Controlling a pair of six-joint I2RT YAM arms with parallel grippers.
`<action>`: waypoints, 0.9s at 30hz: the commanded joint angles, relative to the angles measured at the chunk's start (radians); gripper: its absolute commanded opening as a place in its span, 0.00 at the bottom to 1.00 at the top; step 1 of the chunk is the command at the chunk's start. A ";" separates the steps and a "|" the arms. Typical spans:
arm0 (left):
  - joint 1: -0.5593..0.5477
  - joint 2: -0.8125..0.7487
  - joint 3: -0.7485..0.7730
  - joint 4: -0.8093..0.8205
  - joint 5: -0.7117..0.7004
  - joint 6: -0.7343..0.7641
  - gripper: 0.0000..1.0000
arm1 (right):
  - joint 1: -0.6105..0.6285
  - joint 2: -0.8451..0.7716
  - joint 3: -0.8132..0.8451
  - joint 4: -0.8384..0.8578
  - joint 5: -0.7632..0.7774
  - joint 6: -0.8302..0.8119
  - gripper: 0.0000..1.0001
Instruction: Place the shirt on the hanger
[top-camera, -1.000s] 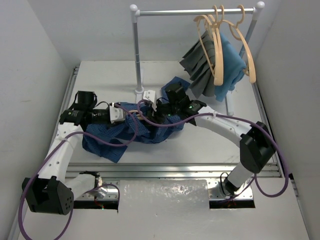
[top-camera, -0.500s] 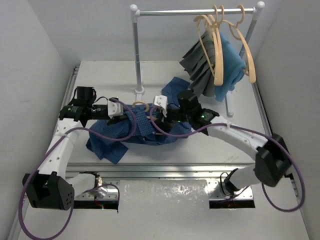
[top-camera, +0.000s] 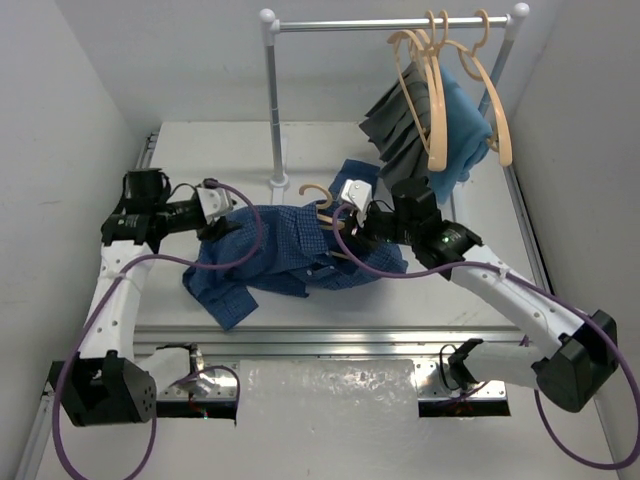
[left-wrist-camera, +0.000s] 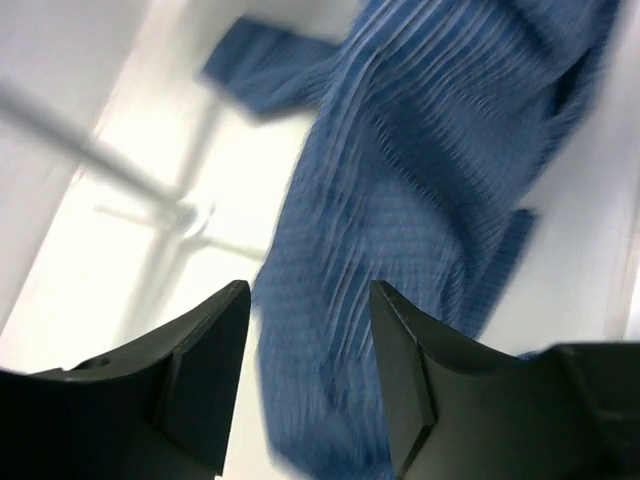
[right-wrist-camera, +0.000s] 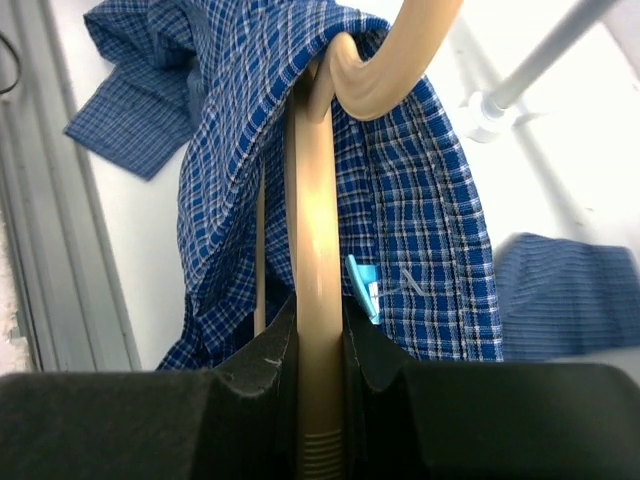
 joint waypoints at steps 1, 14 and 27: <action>0.112 -0.054 -0.029 0.123 -0.029 -0.097 0.49 | -0.013 -0.035 0.140 -0.041 0.057 -0.026 0.00; 0.210 0.067 -0.152 0.394 0.006 -0.207 0.65 | -0.026 0.039 0.394 -0.183 0.051 -0.021 0.00; 0.256 0.212 -0.278 0.941 -0.114 -0.660 0.00 | -0.049 0.043 0.453 -0.267 0.010 -0.012 0.00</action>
